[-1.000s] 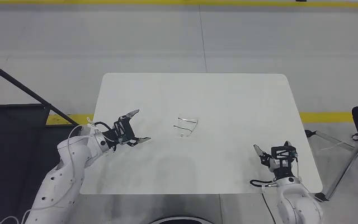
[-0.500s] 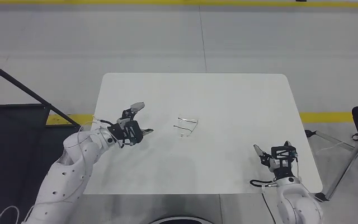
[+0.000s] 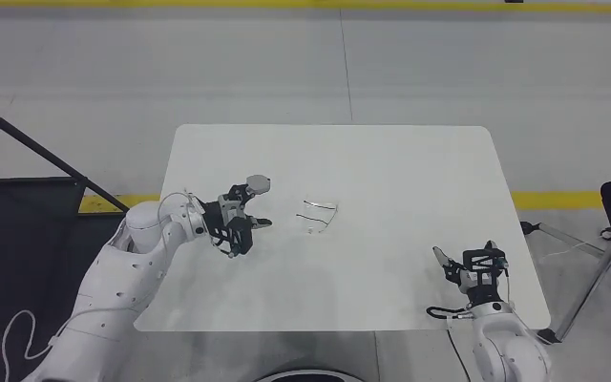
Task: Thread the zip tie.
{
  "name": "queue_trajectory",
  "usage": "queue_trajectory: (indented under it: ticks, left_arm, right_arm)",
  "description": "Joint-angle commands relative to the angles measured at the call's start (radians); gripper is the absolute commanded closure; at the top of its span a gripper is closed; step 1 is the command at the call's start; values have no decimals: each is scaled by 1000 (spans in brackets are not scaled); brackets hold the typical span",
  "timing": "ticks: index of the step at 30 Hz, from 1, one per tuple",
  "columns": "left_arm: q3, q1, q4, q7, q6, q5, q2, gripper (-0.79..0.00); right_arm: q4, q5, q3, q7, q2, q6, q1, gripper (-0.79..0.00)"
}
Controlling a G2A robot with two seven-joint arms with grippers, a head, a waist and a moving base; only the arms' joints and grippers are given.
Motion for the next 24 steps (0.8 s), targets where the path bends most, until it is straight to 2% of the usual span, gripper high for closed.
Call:
queue_trajectory:
  ticks: [1, 11, 17, 20, 24]
  left_arm:
    - [-1, 1, -1, 1, 0, -1, 0, -785]
    - [8, -6, 1, -17, 12, 8, 0, -785]
    - [75, -92, 85, -37, 107, 80, -12, -785]
    - [124, -147, 148, 22, 178, 141, -19, -785]
    - [195, -222, 240, 49, 248, 203, -36, -785]
  right_arm:
    - [0, 0, 0, 0, 0, 0, 0, -785]
    - [0, 0, 0, 0, 0, 0, 0, -785]
    - [0, 0, 0, 0, 0, 0, 0, -785]
    - [0, 0, 0, 0, 0, 0, 0, -785]
    - [0, 0, 0, 0, 0, 0, 0, -785]
